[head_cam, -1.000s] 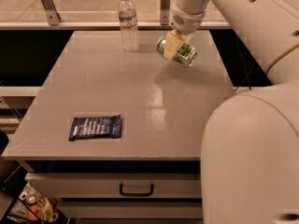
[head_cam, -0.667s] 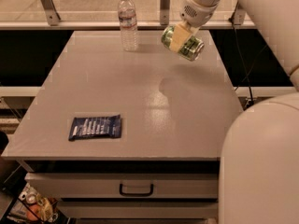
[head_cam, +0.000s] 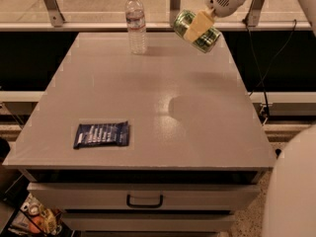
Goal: Place green can upright
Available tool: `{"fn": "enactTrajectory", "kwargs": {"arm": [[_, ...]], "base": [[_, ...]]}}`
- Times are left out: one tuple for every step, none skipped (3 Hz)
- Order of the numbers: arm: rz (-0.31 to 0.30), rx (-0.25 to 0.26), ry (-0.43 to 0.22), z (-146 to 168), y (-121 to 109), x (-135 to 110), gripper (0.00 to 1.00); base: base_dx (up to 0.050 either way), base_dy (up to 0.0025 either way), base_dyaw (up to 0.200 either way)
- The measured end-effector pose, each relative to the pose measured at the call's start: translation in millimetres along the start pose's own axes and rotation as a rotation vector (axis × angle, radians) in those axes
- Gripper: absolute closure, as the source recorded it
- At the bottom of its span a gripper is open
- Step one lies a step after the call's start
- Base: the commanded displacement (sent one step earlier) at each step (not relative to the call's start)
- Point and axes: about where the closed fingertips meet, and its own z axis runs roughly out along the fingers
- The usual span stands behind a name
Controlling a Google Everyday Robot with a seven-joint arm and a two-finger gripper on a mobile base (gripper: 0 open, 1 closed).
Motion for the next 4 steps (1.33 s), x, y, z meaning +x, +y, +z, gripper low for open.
{"fn": "enactTrajectory", "kwargs": {"arm": [[-0.045,-0.036,-0.082,-7,10,-1,1.00],[-0.093,-0.080,-0.168,-10,27,-1,1.00],[-0.116,-0.104,-0.252,-13,40,-2,1.00],[-0.131,-0.111,-0.336,-14,49,-12,1.00]], "base": [[0.000,0.00000,0.000],[0.000,0.00000,0.000],[0.000,0.00000,0.000],[0.000,0.00000,0.000]]}}
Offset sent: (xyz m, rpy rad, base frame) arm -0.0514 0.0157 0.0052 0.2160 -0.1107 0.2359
